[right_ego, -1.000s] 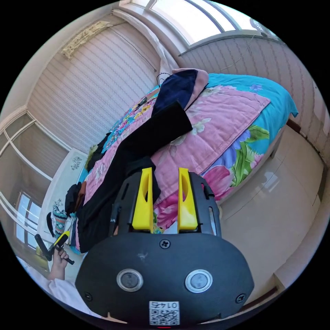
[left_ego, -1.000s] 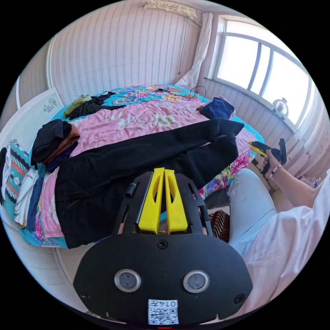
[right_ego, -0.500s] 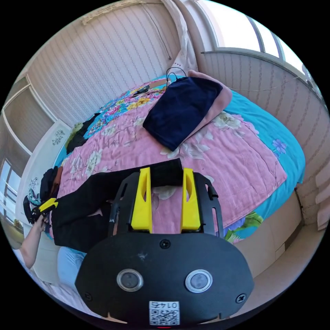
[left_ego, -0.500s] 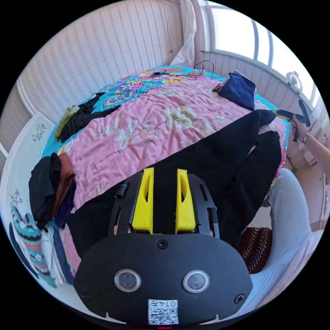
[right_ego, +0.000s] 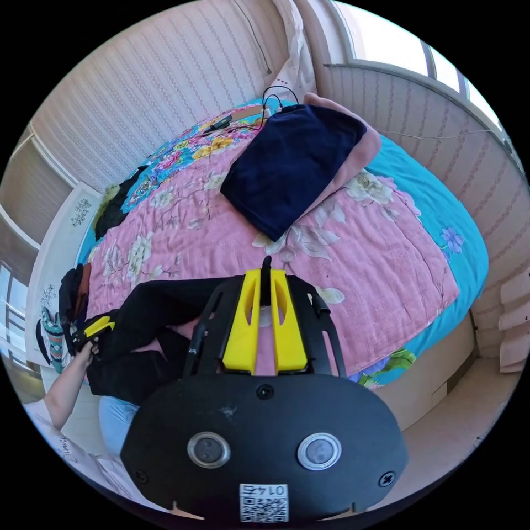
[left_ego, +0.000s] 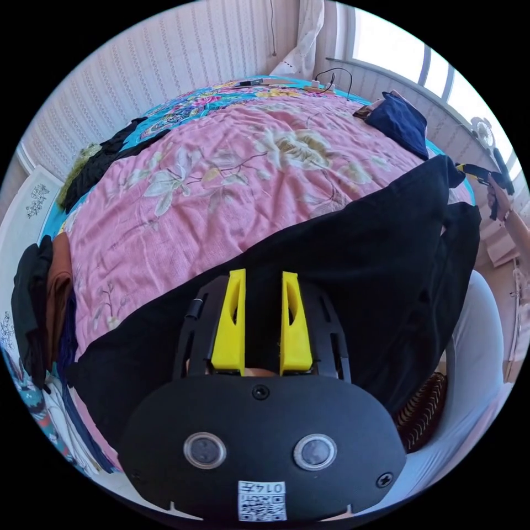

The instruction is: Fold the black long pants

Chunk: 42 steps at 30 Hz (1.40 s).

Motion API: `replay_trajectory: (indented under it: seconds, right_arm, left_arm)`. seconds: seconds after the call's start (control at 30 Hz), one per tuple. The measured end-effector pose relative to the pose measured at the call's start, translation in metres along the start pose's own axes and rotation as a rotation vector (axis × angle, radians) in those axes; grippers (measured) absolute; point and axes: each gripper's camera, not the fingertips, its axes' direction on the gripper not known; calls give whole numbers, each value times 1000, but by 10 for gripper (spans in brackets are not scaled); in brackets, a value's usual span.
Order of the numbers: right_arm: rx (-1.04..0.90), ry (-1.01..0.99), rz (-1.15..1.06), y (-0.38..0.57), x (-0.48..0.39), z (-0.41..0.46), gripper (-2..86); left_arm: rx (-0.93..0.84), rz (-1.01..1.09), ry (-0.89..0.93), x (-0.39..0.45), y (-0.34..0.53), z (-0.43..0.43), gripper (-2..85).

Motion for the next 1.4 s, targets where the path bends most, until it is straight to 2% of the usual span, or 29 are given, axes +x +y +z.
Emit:
replay_trajectory:
  seconds: [0.13,0.27,0.43,0.57,0.67,0.77,0.87,0.93,1.0,1.07,1.1,1.23,1.3,1.4]
  right_arm:
    - [25,-54,25,-8,16,-7,14]
    - [44,-43,-66,-46,12,-17,16]
    - [123,-54,-129,-100,-8,-8,39]
    - [6,6,-88,-101,-5,34,64]
    - [-122,-86,-192,-70,0,52,70]
    - [-278,-56,-324,-28,10,68,102]
    - [-355,-163,-276,11,36,74,121]
    - [-326,-268,-222,28,52,69,102]
    - [-305,-418,-133,41,74,64,64]
    - [-285,-471,-73,47,90,59,60]
    - [-254,-513,-32,50,102,52,67]
    - [-194,-561,10,61,125,33,109]
    - [-246,-517,4,65,130,39,114]
    - [-298,-607,39,69,139,52,91]
  left_arm:
    - [36,23,-11,0,-4,-9,29]
    - [52,117,-58,-3,-17,-32,2]
    - [79,7,-98,-31,-36,-40,9]
    - [-117,-119,37,-49,-34,14,41]
    - [-46,-125,50,-49,-26,2,54]
    - [69,2,38,-30,-11,-36,68]
    - [161,87,134,2,17,-66,92]
    - [158,97,224,24,35,-63,105]
    - [25,121,286,55,56,-28,113]
    - [-74,84,322,69,68,2,121]
    - [-3,73,257,75,77,0,129]
    - [9,122,171,87,85,-4,119]
    - [-3,130,165,85,86,-6,100]
    - [-4,124,186,80,89,-8,76]
